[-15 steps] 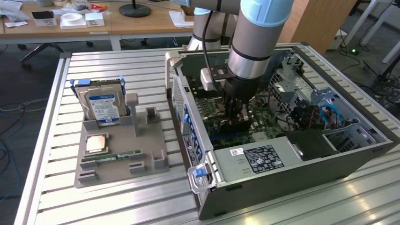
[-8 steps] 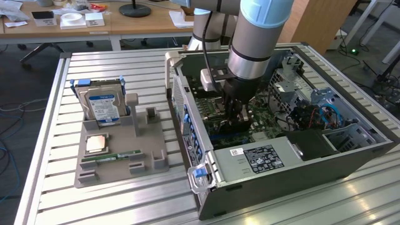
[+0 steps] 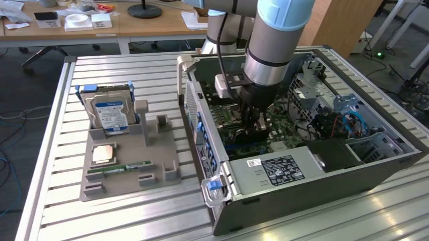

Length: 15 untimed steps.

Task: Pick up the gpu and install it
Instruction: 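Insert the gpu into the slot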

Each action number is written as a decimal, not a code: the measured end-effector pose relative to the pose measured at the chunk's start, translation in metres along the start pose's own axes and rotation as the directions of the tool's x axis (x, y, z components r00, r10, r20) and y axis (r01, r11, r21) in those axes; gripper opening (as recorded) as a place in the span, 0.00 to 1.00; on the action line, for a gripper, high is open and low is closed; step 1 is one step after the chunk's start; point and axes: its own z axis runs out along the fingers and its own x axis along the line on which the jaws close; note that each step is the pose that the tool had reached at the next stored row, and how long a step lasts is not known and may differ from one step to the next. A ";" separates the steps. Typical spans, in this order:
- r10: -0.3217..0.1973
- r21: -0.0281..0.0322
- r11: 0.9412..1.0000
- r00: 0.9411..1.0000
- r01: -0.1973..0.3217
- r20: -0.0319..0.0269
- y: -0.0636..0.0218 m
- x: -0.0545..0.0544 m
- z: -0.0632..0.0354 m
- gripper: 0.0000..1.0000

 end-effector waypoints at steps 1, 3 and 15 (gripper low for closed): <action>0.000 0.000 1.000 1.000 0.000 0.000 0.0000 0.000 0.0007 0.26; 0.000 0.000 1.000 1.000 0.000 0.000 0.0000 0.000 0.0009 0.26; 0.000 0.000 1.000 1.000 0.000 0.000 0.0019 0.000 0.0022 0.26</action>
